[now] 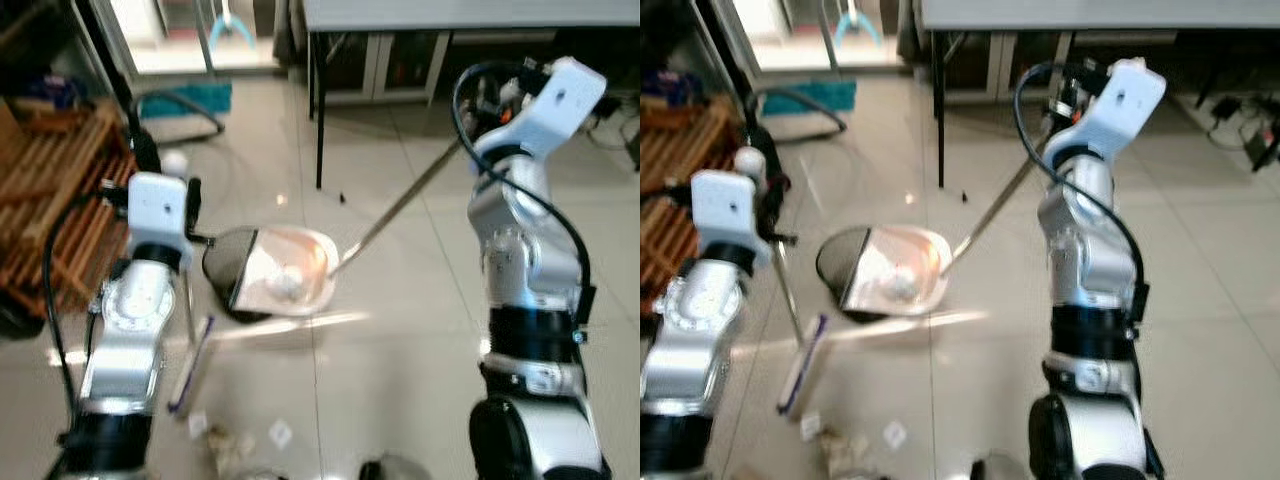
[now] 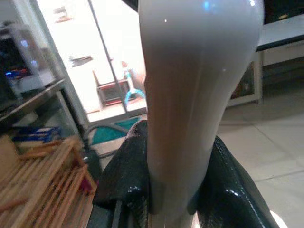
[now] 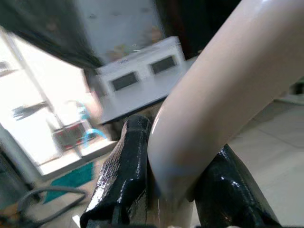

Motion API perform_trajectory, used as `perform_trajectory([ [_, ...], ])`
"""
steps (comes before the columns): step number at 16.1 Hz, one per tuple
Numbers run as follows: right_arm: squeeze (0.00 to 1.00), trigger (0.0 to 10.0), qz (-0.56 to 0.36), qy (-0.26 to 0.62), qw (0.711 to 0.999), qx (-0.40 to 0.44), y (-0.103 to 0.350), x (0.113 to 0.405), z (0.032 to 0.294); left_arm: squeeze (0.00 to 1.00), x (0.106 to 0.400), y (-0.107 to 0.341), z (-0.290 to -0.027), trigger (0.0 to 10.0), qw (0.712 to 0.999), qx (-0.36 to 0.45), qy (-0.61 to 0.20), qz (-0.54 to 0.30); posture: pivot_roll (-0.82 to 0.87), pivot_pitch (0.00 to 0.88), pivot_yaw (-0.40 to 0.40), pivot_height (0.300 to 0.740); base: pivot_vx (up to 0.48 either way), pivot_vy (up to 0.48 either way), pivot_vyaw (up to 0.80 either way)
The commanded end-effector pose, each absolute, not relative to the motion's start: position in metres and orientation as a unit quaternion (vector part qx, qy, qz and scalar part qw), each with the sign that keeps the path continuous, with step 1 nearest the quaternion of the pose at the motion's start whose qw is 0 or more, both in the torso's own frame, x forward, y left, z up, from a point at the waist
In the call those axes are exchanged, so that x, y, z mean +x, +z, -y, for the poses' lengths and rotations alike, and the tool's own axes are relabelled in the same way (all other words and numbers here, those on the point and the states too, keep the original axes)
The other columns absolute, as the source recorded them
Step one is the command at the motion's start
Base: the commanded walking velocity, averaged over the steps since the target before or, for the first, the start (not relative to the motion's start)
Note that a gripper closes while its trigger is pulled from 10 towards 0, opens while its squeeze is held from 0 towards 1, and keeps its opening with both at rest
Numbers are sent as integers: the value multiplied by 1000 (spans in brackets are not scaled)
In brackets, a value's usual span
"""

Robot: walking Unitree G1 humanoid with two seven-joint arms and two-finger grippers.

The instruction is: Sweep floor

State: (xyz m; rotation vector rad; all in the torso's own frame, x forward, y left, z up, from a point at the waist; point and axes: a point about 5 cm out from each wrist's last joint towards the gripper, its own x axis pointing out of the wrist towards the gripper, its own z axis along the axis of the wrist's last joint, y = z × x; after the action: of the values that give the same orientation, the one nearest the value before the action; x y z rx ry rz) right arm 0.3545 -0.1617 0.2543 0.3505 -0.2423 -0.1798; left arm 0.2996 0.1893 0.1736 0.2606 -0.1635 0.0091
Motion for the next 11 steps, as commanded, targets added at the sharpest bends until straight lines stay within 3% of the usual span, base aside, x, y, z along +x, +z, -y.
perform_trajectory([
  [1, 0, 10000, 161, -93, 967, 176, 269, 352, 164, 0, 299, 185, -190, 10000, 985, 135, 7, 106, -10, 78, 5, 740, 420, 0, 0],
  [8, 0, 10000, 163, -100, 967, 169, 264, 354, 162, 0, 298, 184, -189, 10000, 986, 130, 12, 105, -8, 83, -9, 740, 419, 0, 0],
  [11, 0, 10000, 166, -97, 966, 170, 265, 355, 160, 0, 297, 181, -192, 10000, 987, 129, 22, 98, -8, 82, -14, 740, 0, 0, 0],
])
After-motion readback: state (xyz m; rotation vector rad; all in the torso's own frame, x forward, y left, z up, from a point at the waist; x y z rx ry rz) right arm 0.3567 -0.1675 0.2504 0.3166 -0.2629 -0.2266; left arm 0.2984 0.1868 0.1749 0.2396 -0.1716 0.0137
